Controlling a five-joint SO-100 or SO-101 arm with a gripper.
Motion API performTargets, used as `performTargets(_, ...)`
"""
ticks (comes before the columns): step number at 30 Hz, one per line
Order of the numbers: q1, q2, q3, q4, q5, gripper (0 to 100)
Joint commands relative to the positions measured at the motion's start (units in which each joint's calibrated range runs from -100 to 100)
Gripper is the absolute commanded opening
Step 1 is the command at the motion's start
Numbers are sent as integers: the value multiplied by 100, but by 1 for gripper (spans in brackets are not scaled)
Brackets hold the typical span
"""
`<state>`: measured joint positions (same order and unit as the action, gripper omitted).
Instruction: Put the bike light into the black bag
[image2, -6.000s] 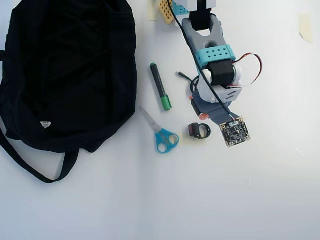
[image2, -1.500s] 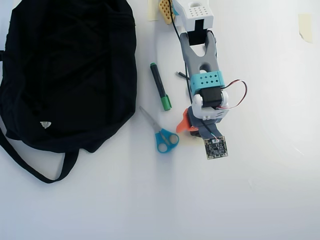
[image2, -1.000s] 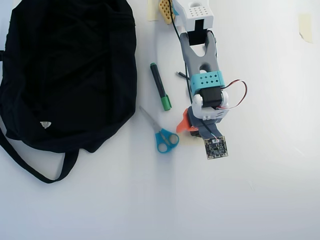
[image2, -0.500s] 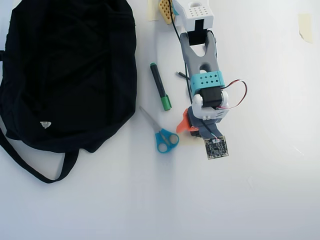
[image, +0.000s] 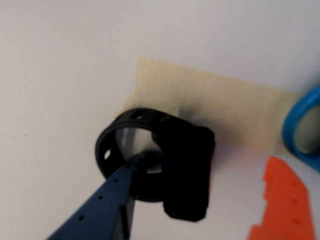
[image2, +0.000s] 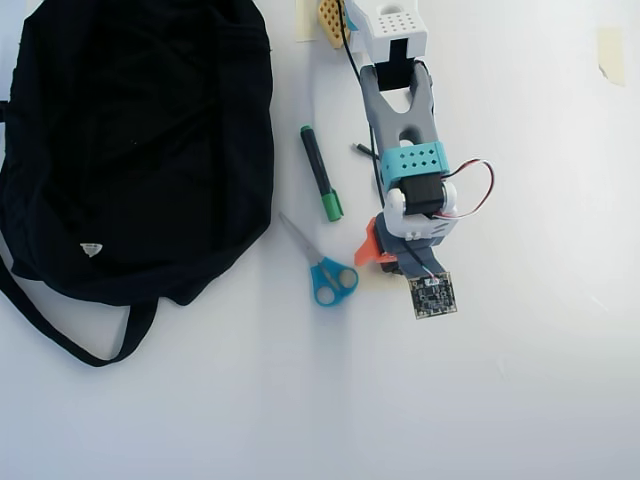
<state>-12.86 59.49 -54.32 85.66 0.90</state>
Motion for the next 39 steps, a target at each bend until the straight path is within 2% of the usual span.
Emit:
performTargets(1,-46,-90,-138,-30,20,22)
performTargets(34,-46,-90,-129,-39,20,20)
performTargets(39,-46,-90,-138,-56,20,10)
